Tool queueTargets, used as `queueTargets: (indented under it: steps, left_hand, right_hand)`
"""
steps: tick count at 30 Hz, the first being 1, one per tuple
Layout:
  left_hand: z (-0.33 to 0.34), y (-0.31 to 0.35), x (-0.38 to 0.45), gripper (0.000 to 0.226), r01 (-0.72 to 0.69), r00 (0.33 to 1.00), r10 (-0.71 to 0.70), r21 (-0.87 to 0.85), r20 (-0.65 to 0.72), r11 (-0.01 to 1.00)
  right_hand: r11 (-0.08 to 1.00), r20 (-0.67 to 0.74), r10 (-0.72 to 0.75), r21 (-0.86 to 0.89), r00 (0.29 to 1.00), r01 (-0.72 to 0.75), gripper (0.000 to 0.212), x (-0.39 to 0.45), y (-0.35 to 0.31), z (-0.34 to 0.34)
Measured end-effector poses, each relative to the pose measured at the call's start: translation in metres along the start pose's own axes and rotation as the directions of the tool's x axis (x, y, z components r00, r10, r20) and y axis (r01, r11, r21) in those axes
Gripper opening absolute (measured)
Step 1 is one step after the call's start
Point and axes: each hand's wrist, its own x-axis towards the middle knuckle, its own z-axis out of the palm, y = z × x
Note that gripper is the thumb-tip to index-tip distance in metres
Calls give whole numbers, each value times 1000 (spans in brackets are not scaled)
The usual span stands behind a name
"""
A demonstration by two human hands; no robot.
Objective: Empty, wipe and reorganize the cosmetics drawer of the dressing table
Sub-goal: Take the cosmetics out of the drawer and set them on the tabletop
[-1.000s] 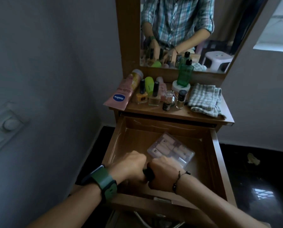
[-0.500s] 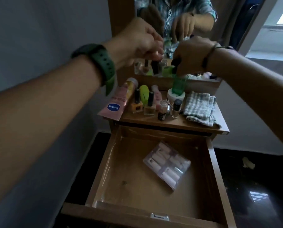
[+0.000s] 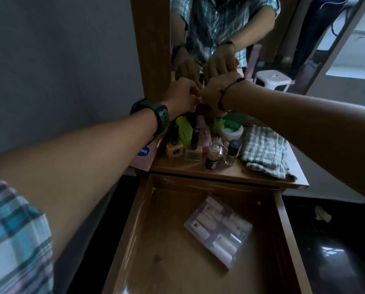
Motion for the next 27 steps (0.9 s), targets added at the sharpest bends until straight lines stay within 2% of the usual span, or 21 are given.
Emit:
queueTargets:
  steps: [3,5,7,10,14,19,24,27]
  left_hand:
    - [2,-8,5,15,0,999,-3,77,37,997]
    - [5,-14,7,15,10,996,-17,82,83,997]
    - [7,-16,7,15,7,994,-19,109,110,994]
    - [8,-14,6,18,-13,992,-4,134,127,991]
    - [8,-11,6,18,-9,991,-11,145,135,989]
    - [7,-10,3,19,-60,995,37,253,95,966]
    - [5,-10,2,24,-75,996,56,291,72,954]
    - [0,-9,1,26,-80,996,65,275,63,958]
  right_hand:
    - [999,31,-42,11,999,42,25,4,2,-3]
    - [999,54,-50,9,997,49,12,6,6,-2]
    - [999,91,-44,14,995,43,16,9,10,-2]
    - [996,87,-93,21,992,92,35,13,13,1]
    - [991,115,-125,61,985,119,42,14,13,7]
    - [992,10,-122,42,992,122,33,10,6,21]
    - [991,49,-126,45,991,124,38,9,7,15]
    - [992,-28,-112,48,993,113,36,8,10,10]
